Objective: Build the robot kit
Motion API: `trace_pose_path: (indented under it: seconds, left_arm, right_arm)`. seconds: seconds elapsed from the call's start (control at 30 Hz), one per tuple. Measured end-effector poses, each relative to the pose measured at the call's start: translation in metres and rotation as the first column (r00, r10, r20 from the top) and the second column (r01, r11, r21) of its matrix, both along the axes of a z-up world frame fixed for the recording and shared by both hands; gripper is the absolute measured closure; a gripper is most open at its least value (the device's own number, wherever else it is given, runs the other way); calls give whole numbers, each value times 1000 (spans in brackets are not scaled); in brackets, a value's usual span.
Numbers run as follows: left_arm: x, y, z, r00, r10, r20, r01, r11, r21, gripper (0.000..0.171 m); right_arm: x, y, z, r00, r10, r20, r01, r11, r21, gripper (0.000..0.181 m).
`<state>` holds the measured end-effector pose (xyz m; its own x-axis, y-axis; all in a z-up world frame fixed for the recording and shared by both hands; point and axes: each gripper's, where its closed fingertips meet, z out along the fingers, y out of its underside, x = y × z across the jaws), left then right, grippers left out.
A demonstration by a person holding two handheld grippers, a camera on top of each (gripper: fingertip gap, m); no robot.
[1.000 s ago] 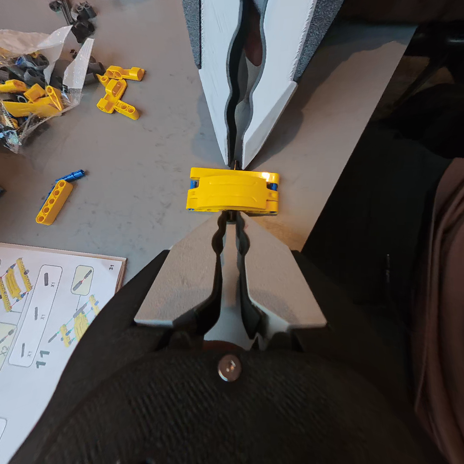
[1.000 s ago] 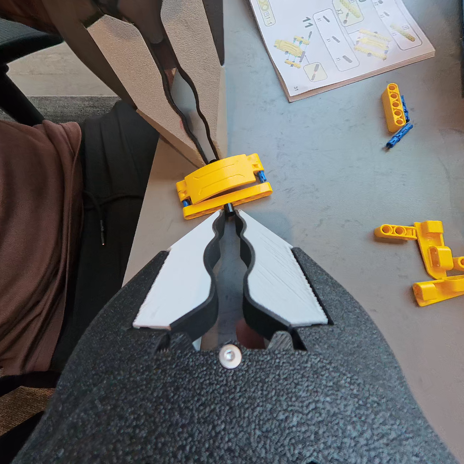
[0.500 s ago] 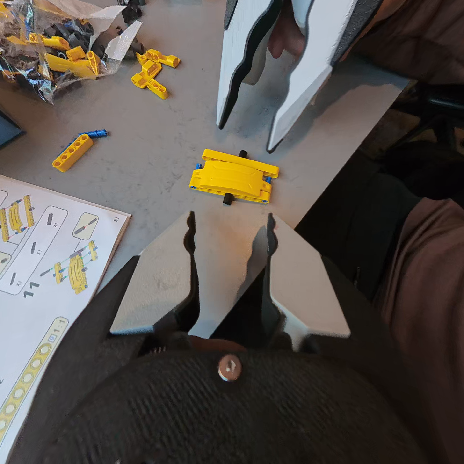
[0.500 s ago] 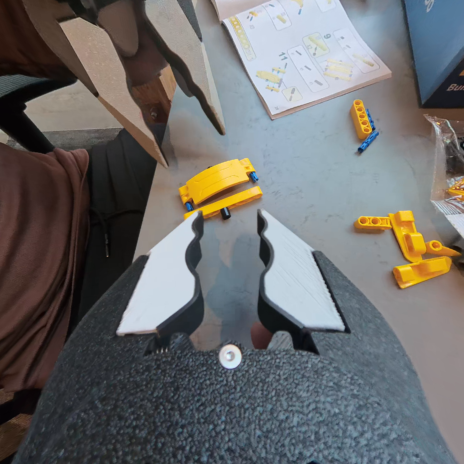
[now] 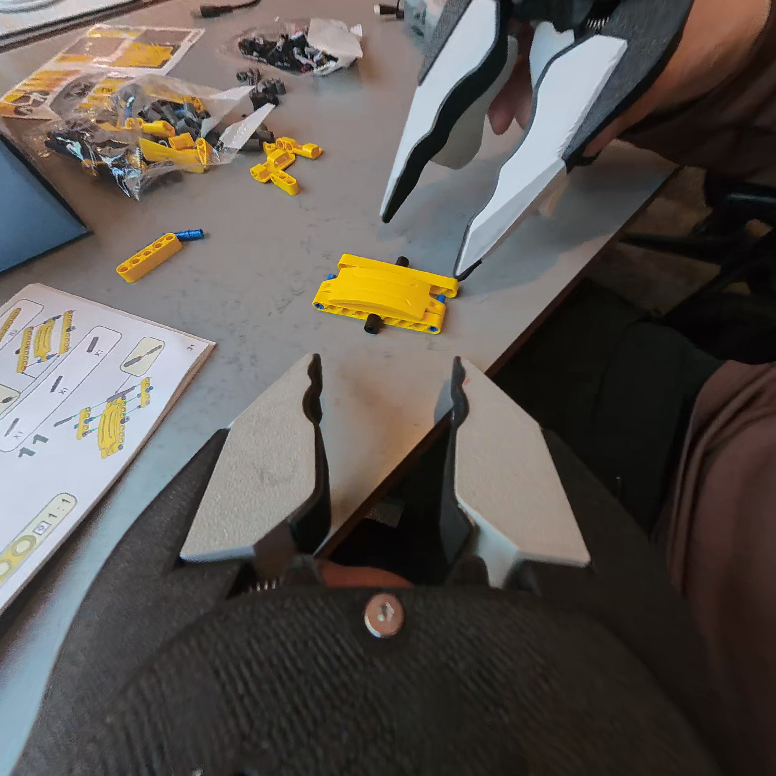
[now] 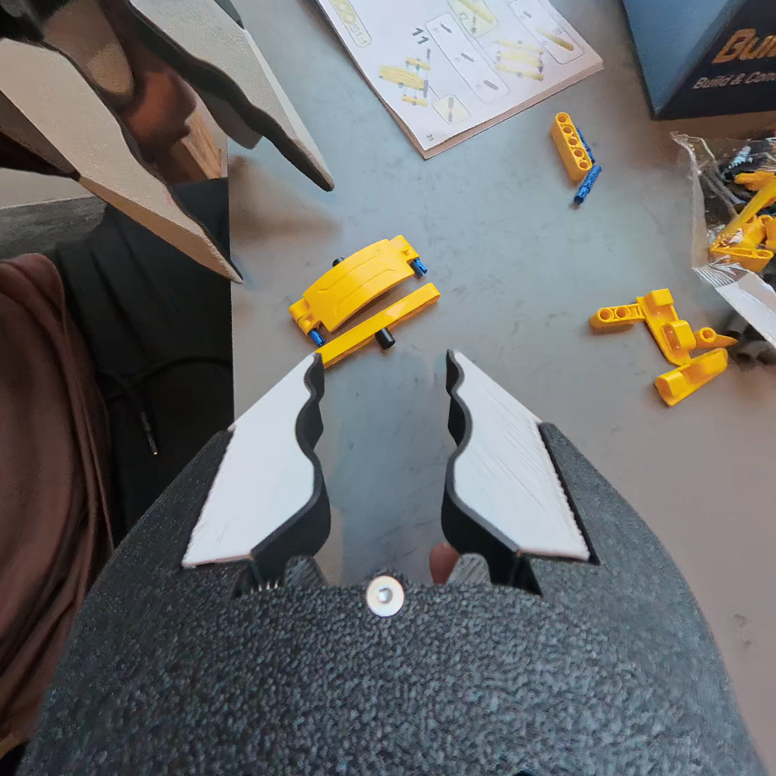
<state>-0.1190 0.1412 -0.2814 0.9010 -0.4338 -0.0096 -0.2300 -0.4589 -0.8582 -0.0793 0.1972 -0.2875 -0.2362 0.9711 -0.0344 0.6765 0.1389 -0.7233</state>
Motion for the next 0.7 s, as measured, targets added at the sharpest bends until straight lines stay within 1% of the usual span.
trace_pose_path:
  seconds: [0.1,0.17,0.2,0.23,0.3,0.37,0.4,0.47,0.53,0.63,0.7]
  left_arm:
    - [0,-1,3,999,6,32,-8,998,67,113]
    - [-1,-2,5,1000,4,20,-6,994,108,114]
    - [-3,-2,5,1000,20,14,-22,992,121,114]
    - [-4,-2,6,999,31,28,-35,991,130,114]
    - [-5,0,11,993,59,99,-73,987,141,114]
    - [-5,3,15,983,80,164,-103,985,141,115]
    - [-5,4,16,980,85,181,-112,983,143,115]
    - [-5,5,17,977,102,188,-132,979,155,116]
    - [-2,5,17,977,107,183,-138,976,168,116]
    - [5,5,17,984,99,149,-127,974,188,116]
    - [11,2,18,985,77,156,-108,974,199,116]
  right_arm:
    - [-2,-9,11,995,-48,-83,48,999,3,123]
    - [-1,-8,19,980,-102,-172,108,994,28,125]
    - [1,-7,21,972,-132,-195,141,990,32,126]
    - [3,-7,22,966,-154,-206,163,986,29,126]
    - [5,-5,26,952,-204,-227,210,978,2,127]
    - [5,-6,27,945,-241,-221,237,970,-44,131]
    - [5,-6,25,944,-252,-214,249,968,-44,133]
    - [5,-3,22,940,-273,-204,279,960,3,140]
    - [4,-6,18,947,-258,-189,271,961,47,140]
    - [2,-9,6,965,-229,-132,245,962,120,137]
    - [2,-8,3,967,-225,-116,240,961,139,137]
